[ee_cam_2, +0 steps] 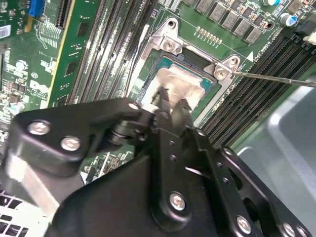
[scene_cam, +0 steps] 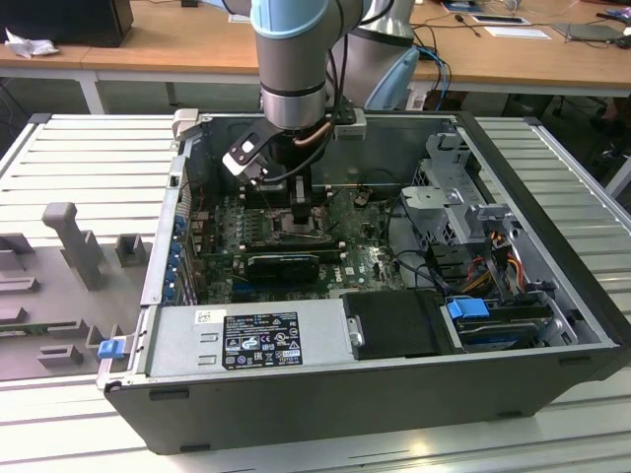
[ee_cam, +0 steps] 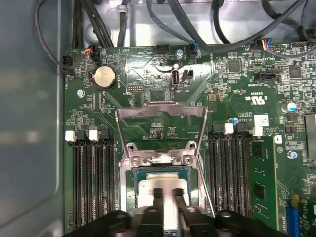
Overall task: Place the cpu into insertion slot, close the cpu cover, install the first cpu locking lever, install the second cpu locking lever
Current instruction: 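Place the cpu into insertion slot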
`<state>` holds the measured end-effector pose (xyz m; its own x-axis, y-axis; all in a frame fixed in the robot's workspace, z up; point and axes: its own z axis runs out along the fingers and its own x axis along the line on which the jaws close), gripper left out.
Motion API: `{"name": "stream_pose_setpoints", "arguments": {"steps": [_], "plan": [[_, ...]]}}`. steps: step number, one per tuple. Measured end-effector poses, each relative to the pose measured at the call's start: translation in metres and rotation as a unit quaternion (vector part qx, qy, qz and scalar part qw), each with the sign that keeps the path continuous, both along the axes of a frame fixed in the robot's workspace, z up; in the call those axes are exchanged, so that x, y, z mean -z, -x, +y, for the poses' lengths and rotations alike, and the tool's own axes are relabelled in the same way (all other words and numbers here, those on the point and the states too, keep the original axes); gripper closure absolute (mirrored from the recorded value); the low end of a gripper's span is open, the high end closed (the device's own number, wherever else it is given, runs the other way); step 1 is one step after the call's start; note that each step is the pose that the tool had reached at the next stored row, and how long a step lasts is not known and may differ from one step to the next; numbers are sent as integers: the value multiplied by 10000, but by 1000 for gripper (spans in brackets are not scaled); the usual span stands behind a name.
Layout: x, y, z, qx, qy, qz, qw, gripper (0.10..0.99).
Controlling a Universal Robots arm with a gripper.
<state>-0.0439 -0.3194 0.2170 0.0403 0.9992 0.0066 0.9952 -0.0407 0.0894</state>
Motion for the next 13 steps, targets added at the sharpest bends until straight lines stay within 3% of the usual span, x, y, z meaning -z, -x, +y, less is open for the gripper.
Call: {"name": "stream_pose_setpoints", "arguments": {"steps": [1,2,13], "plan": [[-5,0,0,0,6,0,10000,878],[-12,0,0,0,18,0,10000,980],[-69,0,0,0,55,1,10000,980]]}}
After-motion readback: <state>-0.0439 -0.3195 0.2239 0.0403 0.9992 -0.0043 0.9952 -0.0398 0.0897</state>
